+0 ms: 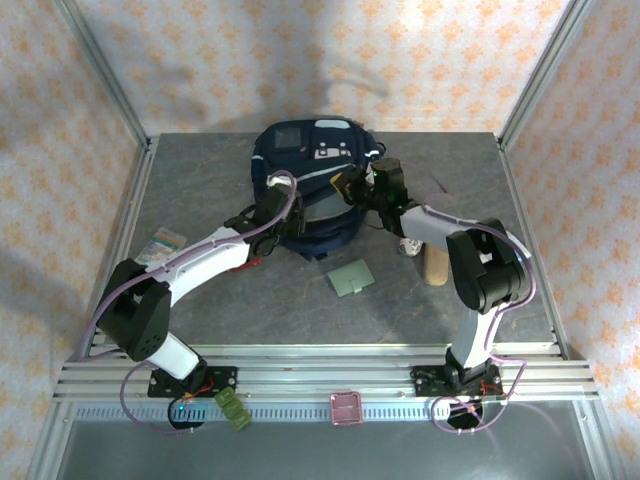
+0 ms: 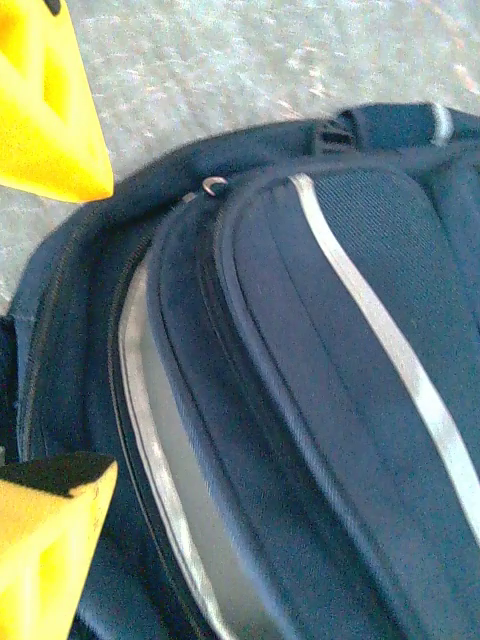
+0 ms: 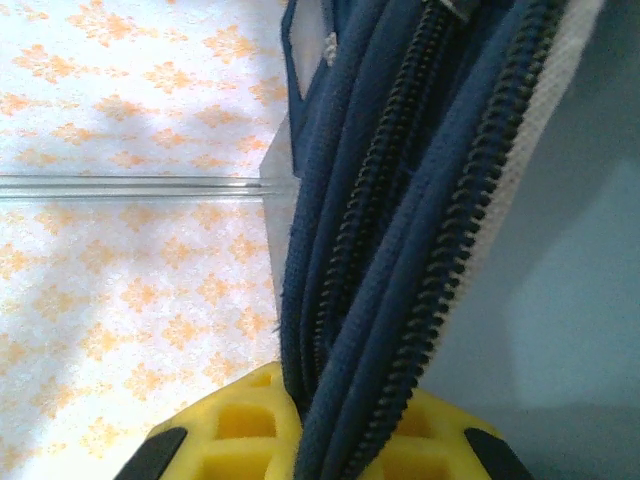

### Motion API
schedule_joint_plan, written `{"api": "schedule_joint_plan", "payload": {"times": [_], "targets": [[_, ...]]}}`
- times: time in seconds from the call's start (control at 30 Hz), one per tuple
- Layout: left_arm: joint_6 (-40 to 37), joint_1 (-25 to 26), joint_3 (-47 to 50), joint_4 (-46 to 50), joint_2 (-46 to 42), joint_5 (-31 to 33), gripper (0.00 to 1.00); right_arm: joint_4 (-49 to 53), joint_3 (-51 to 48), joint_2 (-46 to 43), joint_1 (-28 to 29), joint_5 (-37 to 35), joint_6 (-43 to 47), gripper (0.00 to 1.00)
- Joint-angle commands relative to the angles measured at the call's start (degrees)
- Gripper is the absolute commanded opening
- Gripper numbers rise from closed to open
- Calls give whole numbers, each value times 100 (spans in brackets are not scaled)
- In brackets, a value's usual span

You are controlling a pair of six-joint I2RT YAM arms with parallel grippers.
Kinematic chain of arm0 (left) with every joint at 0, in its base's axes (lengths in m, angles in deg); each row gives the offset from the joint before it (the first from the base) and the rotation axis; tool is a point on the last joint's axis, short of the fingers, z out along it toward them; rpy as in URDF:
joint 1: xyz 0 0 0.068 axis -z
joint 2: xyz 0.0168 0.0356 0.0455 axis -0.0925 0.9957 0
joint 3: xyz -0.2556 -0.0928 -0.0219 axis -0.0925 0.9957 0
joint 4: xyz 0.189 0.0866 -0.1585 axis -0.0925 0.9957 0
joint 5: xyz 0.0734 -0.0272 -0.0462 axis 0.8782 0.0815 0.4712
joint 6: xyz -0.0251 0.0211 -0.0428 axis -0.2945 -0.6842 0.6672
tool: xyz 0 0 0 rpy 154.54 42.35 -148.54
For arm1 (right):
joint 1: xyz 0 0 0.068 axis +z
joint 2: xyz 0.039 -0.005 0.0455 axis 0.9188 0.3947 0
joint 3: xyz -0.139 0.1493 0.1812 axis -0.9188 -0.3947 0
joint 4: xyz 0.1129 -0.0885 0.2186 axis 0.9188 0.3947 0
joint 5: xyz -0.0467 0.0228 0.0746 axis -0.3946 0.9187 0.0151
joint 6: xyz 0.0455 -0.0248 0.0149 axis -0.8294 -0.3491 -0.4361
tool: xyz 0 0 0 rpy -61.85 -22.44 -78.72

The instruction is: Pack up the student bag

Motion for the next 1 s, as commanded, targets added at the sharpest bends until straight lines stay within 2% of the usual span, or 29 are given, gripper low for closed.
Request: {"api": "schedule_joint_plan", "payload": {"times": [0.0, 0.2, 0.33, 0.4, 0.47, 0.53, 0.57, 0.67, 0.77, 0.87, 0.97], "targets": [[-779, 111, 45, -511, 72, 61, 70, -379, 416, -189, -45, 253, 188, 6], [-1568, 247, -507, -662, 799, 451, 70, -415, 492, -157, -62, 466, 100, 5], [-1973, 280, -950, -954, 1374, 1348, 67, -465, 462, -218, -63, 629, 58, 4], [-2018, 247, -1297, -855, 1686, 1521, 63, -435, 418, -281, -63, 650, 86, 4], [-2027, 214, -1578, -731, 1909, 1452, 44, -323, 436, -317, -80, 704, 164, 4], [-2021, 211, -1755, -738, 2038, 1610, 5, -119, 485, -334, -84, 759, 269, 6], [-1973, 201, -1829, -711, 2043, 1725, 0, 0, 482, -351, -98, 762, 334, 7], [-1715, 153, -1997, -442, 2021, 1712, 0, 732, 480, -525, -142, 547, 760, 23], [-1433, 101, -2072, -183, 1841, 1647, 0, 1872, 455, -898, -188, -27, 1455, 38], [-1209, 56, -2244, 122, 1722, 1658, 0, 2811, 197, -1455, -292, -736, 1955, 49], [-1038, 34, -2393, 302, 1606, 1560, 0, 3618, -195, -2114, -405, -1765, 2208, 61]]}}
